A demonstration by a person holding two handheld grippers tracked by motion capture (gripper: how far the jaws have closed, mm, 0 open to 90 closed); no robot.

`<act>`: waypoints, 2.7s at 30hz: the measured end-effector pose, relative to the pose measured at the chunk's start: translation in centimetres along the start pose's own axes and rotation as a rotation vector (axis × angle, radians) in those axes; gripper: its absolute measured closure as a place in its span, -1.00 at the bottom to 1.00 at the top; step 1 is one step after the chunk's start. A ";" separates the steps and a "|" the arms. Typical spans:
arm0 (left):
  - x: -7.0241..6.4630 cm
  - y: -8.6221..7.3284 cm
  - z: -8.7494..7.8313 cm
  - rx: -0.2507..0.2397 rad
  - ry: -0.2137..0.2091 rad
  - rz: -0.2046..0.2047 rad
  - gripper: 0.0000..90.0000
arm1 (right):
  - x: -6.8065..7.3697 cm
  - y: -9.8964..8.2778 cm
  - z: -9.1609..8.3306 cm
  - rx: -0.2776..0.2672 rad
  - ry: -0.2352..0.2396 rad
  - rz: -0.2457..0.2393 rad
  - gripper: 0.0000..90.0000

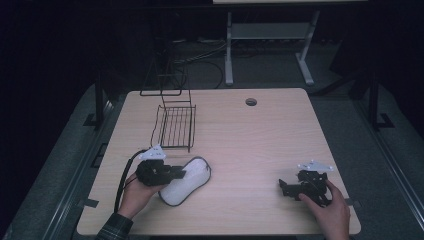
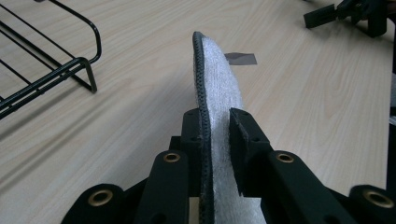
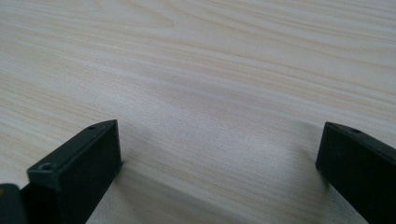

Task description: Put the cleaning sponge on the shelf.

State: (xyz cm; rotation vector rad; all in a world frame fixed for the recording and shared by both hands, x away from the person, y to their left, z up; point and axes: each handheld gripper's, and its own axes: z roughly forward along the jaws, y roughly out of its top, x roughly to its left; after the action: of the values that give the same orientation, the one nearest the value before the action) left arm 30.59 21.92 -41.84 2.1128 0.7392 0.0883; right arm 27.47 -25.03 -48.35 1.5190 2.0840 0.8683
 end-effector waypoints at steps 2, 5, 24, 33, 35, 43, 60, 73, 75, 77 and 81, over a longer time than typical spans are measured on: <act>0.0 0.1 -0.1 -0.004 -0.009 -0.001 0.72 | 0.0 0.0 0.0 0.000 0.000 0.000 -1.00; -0.1 0.2 -0.1 -0.006 -0.021 -0.001 0.74 | 0.0 0.0 0.0 0.000 0.000 0.000 -1.00; -0.2 1.4 -1.1 -0.032 -0.032 0.012 0.80 | 0.0 0.0 0.0 0.000 0.000 0.000 -1.00; 0.3 2.2 -1.7 -0.054 -0.025 0.000 0.80 | 0.0 0.0 0.0 0.000 0.000 0.000 -1.00; 0.6 2.4 -1.9 -0.062 -0.022 -0.009 0.80 | 0.0 0.0 0.0 0.000 0.000 0.000 -1.00; 1.6 3.0 -2.1 -0.085 -0.023 -0.030 0.80 | 0.0 0.0 0.0 0.000 0.000 0.000 -1.00; 4.7 3.9 -3.5 -0.093 0.050 -0.059 0.80 | 0.0 0.0 0.0 0.000 0.000 0.001 -1.00; 7.8 4.4 -4.5 -0.109 0.096 -0.096 0.80 | 0.0 0.0 0.0 0.000 0.000 0.001 -1.00; 8.2 4.5 -4.5 -0.115 0.100 -0.107 0.80 | 0.0 0.0 0.0 0.000 0.000 0.000 -1.00; 8.5 4.6 -4.6 -0.114 0.103 -0.111 0.80 | 0.0 0.0 0.0 0.000 0.000 0.000 -1.00; 9.4 5.0 -4.7 -0.118 0.120 -0.114 0.80 | 0.0 0.0 0.0 0.000 0.000 0.000 -1.00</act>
State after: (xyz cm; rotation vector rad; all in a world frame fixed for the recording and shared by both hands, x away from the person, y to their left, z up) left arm 39.14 28.15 -36.99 1.9619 0.9020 0.1938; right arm 27.47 -25.03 -48.35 1.5193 2.0840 0.8682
